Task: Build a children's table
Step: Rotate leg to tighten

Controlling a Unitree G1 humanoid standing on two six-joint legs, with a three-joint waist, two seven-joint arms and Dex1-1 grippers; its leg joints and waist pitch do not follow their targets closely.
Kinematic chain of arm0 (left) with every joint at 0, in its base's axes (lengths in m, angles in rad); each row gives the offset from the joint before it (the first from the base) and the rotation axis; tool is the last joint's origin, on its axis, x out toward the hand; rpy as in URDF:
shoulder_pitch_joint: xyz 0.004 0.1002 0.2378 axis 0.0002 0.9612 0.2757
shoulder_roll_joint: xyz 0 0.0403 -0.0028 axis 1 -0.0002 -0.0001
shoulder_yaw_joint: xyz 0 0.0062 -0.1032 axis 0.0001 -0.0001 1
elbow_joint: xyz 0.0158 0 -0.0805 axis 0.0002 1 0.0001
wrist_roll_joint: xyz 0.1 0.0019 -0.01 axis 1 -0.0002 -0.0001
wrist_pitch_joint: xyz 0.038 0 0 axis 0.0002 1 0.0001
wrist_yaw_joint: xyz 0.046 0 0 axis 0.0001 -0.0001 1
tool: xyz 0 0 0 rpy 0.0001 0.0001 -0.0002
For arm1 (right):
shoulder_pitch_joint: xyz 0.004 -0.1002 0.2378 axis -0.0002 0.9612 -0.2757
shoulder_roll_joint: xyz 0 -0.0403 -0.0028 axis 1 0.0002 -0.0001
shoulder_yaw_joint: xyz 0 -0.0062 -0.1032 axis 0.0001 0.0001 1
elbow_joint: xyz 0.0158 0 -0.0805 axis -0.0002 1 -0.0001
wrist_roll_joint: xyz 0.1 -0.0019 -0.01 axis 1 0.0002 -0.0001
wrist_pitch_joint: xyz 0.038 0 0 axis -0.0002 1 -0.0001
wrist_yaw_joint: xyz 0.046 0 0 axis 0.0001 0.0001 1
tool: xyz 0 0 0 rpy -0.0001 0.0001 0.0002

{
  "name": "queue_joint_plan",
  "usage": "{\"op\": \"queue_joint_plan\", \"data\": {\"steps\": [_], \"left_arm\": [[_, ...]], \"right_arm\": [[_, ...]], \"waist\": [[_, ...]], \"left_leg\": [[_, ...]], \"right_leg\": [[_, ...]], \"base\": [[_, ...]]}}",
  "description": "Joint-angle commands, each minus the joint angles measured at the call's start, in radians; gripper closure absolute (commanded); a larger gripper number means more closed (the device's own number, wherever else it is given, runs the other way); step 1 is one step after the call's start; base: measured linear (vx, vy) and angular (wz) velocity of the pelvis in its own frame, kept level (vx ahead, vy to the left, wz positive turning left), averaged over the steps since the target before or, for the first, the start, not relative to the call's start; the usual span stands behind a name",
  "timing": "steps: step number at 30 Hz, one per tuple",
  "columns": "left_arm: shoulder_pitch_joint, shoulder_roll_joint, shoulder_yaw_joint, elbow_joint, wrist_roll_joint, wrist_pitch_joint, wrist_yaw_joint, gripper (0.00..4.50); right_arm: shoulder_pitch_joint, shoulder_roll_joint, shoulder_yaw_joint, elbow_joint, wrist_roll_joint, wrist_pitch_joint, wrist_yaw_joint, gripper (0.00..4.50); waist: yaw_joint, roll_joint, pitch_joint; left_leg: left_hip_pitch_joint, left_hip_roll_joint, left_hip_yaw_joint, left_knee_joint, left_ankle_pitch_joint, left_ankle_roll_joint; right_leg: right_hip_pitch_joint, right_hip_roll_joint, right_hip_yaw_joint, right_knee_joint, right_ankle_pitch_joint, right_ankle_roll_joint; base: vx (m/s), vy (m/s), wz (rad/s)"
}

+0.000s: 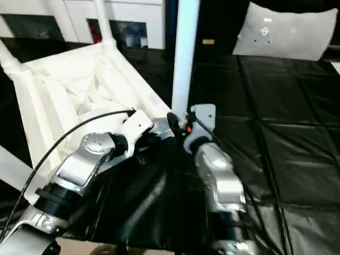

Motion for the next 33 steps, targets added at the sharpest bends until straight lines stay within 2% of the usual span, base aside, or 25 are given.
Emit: {"op": "queue_joint_plan", "data": {"steps": [1,2,4,6,9,10,12,13,15,16,17,20,22,24,27,29,33], "left_arm": [[0.016,0.031,-0.035,-0.014,-0.006,-0.052,-0.068,4.50],[0.024,0.055,-0.039,-0.019,-0.011,-0.059,-0.094,4.50],[0.037,0.094,-0.044,-0.023,-0.023,-0.083,-0.147,4.50],[0.041,0.115,-0.046,-0.016,-0.028,-0.105,-0.176,4.50],[0.057,0.180,-0.050,0.006,-0.064,-0.182,-0.295,4.50],[0.062,0.198,-0.055,0.005,-0.076,-0.197,-0.337,4.50],[0.067,0.247,-0.075,0.018,-0.094,-0.274,-0.433,4.50],[0.066,0.259,-0.079,0.025,-0.097,-0.293,-0.454,4.50],[0.063,0.279,-0.080,0.039,-0.110,-0.321,-0.506,4.50],[0.063,0.285,-0.082,0.039,-0.114,-0.328,-0.522,4.50],[0.061,0.298,-0.089,0.037,-0.118,-0.333,-0.550,4.50],[0.049,0.341,-0.114,0.029,-0.128,-0.361,-0.640,4.50],[0.042,0.352,-0.122,0.031,-0.130,-0.375,-0.666,4.50],[0.036,0.358,-0.129,0.034,-0.131,-0.387,-0.688,4.50],[0.027,0.355,-0.132,0.041,-0.132,-0.401,-0.712,4.50],[0.023,0.350,-0.134,0.039,-0.131,-0.405,-0.715,4.50],[0.018,0.347,-0.138,0.040,-0.133,-0.406,-0.717,4.50]], "right_arm": [[0.016,-0.050,0.026,-0.023,0.045,-0.016,0.115,1.00],[0.021,-0.084,0.015,-0.029,0.064,-0.023,0.163,0.95],[0.025,-0.141,0.009,-0.040,0.088,-0.032,0.250,0.88],[0.023,-0.178,0.007,-0.042,0.103,-0.030,0.305,0.69],[0.010,-0.290,0.004,-0.033,0.152,-0.018,0.484,0.45],[0.004,-0.314,0.011,-0.026,0.154,-0.026,0.524,0.25],[-0.009,-0.374,0.038,-0.012,0.177,-0.031,0.640,0.25],[-0.013,-0.393,0.050,-0.010,0.184,-0.033,0.679,0.25],[-0.021,-0.431,0.074,-0.006,0.210,-0.023,0.779,0.25],[-0.023,-0.439,0.079,-0.004,0.215,-0.020,0.800,0.25],[-0.029,-0.449,0.089,0.003,0.219,-0.021,0.831,0.49],[-0.064,-0.464,0.122,0.052,0.214,-0.025,0.899,0.63],[-0.076,-0.466,0.131,0.073,0.211,-0.029,0.916,0.92],[-0.087,-0.468,0.143,0.085,0.212,-0.027,0.938,0.92],[-0.101,-0.467,0.154,0.099,0.220,-0.027,0.959,1.34],[-0.107,-0.464,0.161,0.100,0.225,-0.021,0.970,1.37],[-0.110,-0.463,0.171,0.100,0.233,-0.012,0.990,1.72]], "waist": [[0.002,0.001,-0.065],[0.003,-0.003,-0.063],[0.002,-0.003,-0.065],[0.001,0.000,-0.065],[0.003,-0.003,-0.066],[0.004,-0.004,-0.067],[0.006,-0.002,-0.064],[0.006,-0.003,-0.065],[0.012,-0.001,-0.063],[0.014,-0.002,-0.064],[0.020,-0.002,-0.065],[0.026,-0.005,-0.067],[0.028,-0.004,-0.067],[0.031,-0.005,-0.067],[0.037,-0.005,-0.068],[0.039,-0.007,-0.068],[0.042,-0.009,-0.067]], "left_leg": [[0.001,0.023,-0.003,-0.055,-0.156,0.076],[-0.001,0.023,-0.005,-0.055,-0.167,0.078],[0.000,0.023,-0.004,-0.054,-0.165,0.081],[0.001,0.025,-0.003,-0.053,-0.151,0.086],[0.000,0.025,-0.004,-0.052,-0.146,0.104],[0.002,0.026,-0.003,-0.051,-0.147,0.107],[0.004,0.027,-0.003,-0.052,-0.167,0.110],[0.004,0.027,-0.004,-0.052,-0.169,0.109],[0.010,0.031,-0.001,-0.052,-0.178,0.108],[0.010,0.032,-0.001,-0.053,-0.176,0.109],[0.013,0.034,0.000,-0.053,-0.167,0.109],[0.009,0.034,0.000,-0.052,-0.139,0.109],[0.011,0.034,0.002,-0.052,-0.139,0.106],[0.010,0.035,0.002,-0.051,-0.141,0.102],[0.011,0.036,0.003,-0.050,-0.131,0.100],[0.010,0.036,0.003,-0.050,-0.125,0.102],[0.009,0.035,0.002,-0.051,-0.131,0.098]], "right_leg": [[0.060,-0.062,0.043,-0.073,-0.169,-0.212],[0.064,-0.061,0.042,-0.075,-0.199,-0.202],[0.065,-0.062,0.043,-0.074,-0.199,-0.202],[0.060,-0.061,0.043,-0.072,-0.183,-0.212],[0.065,-0.060,0.041,-0.069,-0.156,-0.233],[0.064,-0.060,0.041,-0.069,-0.155,-0.234],[0.061,-0.062,0.039,-0.072,-0.192,-0.237],[0.062,-0.062,0.039,-0.071,-0.197,-0.234],[0.056,-0.063,0.041,-0.072,-0.207,-0.240],[0.058,-0.063,0.041,-0.071,-0.204,-0.241],[0.054,-0.064,0.042,-0.069,-0.191,-0.247],[0.059,-0.064,0.041,-0.059,-0.141,-0.267],[0.057,-0.065,0.041,-0.059,-0.148,-0.269],[0.059,-0.065,0.041,-0.059,-0.154,-0.268],[0.058,-0.065,0.041,-0.056,-0.136,-0.271],[0.059,-0.065,0.041,-0.054,-0.123,-0.272],[0.059,-0.066,0.041,-0.056,-0.146,-0.266]], "base": [[0.000,0.000,0.00],[0.000,0.000,0.00],[0.000,0.000,0.00],[0.000,0.000,0.00],[0.000,0.000,0.00],[0.000,0.000,0.00],[0.000,0.000,0.00],[0.000,0.000,0.00],[0.000,0.000,0.00],[0.000,0.000,0.00],[0.000,0.000,0.00],[0.000,0.000,0.00],[0.000,0.000,0.00],[0.000,0.000,0.00],[0.000,0.000,0.00],[0.000,0.000,0.00],[0.000,0.000,0.00]]}}
